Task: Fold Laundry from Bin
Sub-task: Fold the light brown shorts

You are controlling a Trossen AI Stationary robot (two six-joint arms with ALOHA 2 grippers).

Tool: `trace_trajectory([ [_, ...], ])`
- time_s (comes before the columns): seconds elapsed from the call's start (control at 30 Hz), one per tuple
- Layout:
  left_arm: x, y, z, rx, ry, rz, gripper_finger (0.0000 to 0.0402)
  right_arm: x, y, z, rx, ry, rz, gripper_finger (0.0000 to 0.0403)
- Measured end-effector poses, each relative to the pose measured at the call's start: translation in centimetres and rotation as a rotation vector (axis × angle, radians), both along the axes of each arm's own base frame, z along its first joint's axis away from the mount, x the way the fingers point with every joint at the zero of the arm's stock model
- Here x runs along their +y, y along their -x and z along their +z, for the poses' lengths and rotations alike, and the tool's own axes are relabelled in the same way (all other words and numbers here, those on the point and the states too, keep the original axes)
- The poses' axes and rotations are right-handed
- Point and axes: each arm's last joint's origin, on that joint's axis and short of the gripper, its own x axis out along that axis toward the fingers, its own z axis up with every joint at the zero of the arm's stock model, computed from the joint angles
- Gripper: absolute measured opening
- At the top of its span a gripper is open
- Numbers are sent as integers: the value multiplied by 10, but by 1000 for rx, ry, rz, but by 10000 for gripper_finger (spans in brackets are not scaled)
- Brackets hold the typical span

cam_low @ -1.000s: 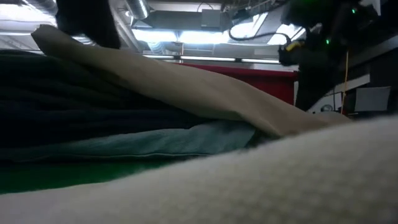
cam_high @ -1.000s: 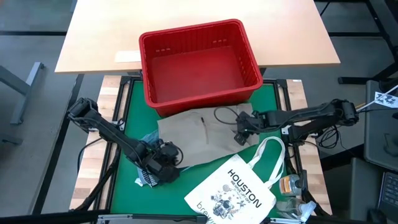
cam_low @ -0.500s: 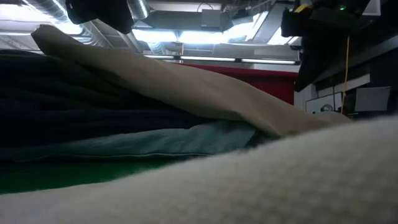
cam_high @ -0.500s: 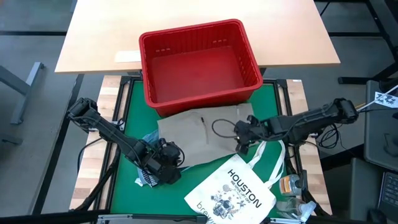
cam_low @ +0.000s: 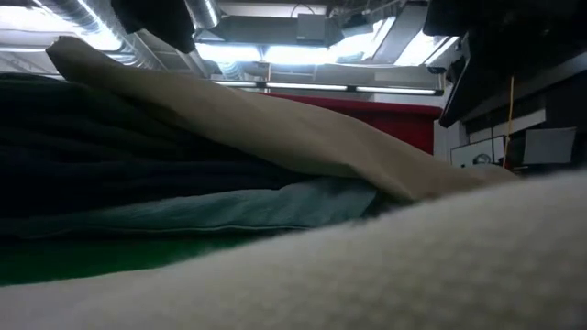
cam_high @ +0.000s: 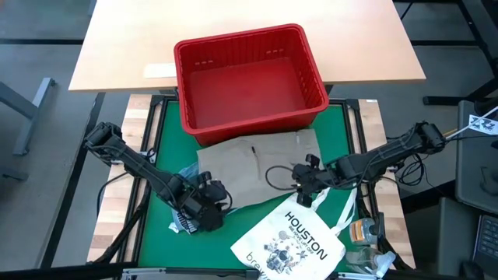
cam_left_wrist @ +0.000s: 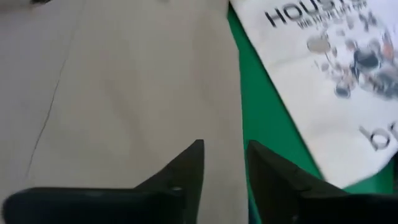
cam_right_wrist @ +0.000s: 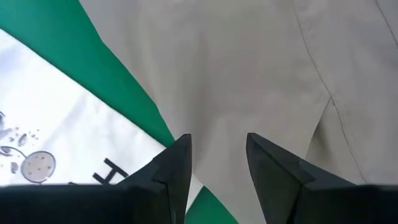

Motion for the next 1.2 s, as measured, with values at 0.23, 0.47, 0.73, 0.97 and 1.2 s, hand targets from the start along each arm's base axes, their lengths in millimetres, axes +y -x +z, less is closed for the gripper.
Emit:
trace_trajectory([
  [0.23, -4, 2, -1, 83, -83, -275, 159, -1, 0, -1, 6, -2, -1, 154],
  [0.47, -8, 6, -2, 133, -101, -410, 170, -1, 0, -1, 5, -3, -3, 154],
  [0.73, -4, 13, -6, 225, -64, -361, 201, 0, -2, 0, -13, -13, -8, 154],
  [0.97, -3, 12, -6, 224, -69, -349, 216, 0, -2, 0, -14, -13, -8, 154],
  [1.2, -1, 15, -7, 255, -88, -351, 215, 0, -2, 0, -13, -13, -7, 154],
])
